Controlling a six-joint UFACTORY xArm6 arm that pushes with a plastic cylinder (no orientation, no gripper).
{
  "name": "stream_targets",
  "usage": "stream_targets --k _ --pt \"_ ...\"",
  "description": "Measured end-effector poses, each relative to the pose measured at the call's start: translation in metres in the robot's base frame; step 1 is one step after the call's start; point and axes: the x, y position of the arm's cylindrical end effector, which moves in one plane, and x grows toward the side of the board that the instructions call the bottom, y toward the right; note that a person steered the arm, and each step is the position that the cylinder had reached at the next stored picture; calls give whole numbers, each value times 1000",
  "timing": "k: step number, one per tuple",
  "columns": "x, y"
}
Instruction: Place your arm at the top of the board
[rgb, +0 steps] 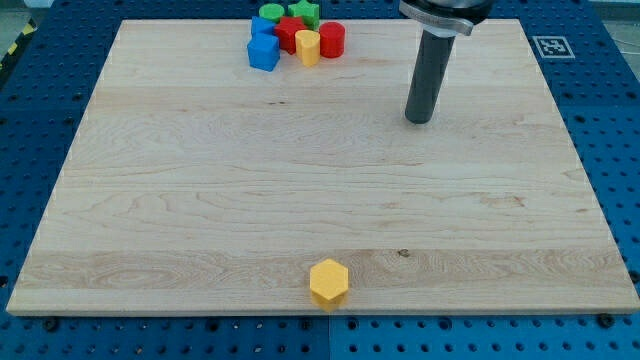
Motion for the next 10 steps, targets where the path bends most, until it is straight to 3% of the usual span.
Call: stream_targets --k 10 --pt "-8 10"
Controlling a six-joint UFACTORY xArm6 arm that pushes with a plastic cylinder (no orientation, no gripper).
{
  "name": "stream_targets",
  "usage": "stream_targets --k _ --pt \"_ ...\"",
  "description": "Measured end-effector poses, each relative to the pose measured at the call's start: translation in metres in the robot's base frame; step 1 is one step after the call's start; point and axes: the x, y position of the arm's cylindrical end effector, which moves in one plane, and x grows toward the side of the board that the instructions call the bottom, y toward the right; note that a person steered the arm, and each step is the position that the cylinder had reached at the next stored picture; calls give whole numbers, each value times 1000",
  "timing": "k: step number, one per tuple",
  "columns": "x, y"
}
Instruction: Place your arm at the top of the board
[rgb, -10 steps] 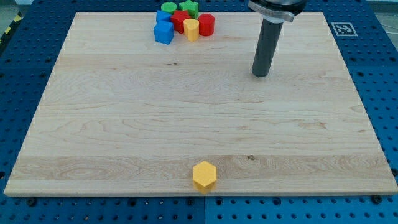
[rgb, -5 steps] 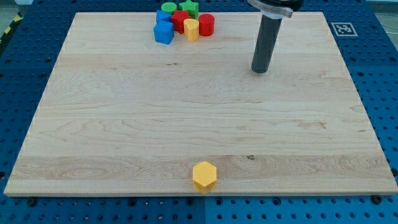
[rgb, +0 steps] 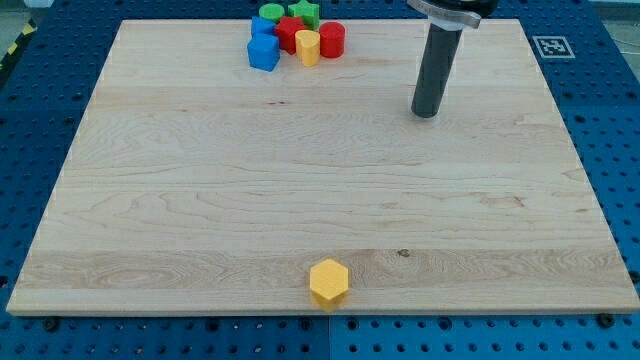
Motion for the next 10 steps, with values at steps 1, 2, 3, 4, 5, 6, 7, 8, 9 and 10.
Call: stream_targets --k 1,2,3,4,5,6,7,8,9,10 --pt "0 2" --pt "0 2" --pt "-3 2" --pt "-36 2" --pt "-79 2" --pt "-130 2" --pt "-184 2" --pt "-186 1" --pt "-186 1" --pt "-185 -22"
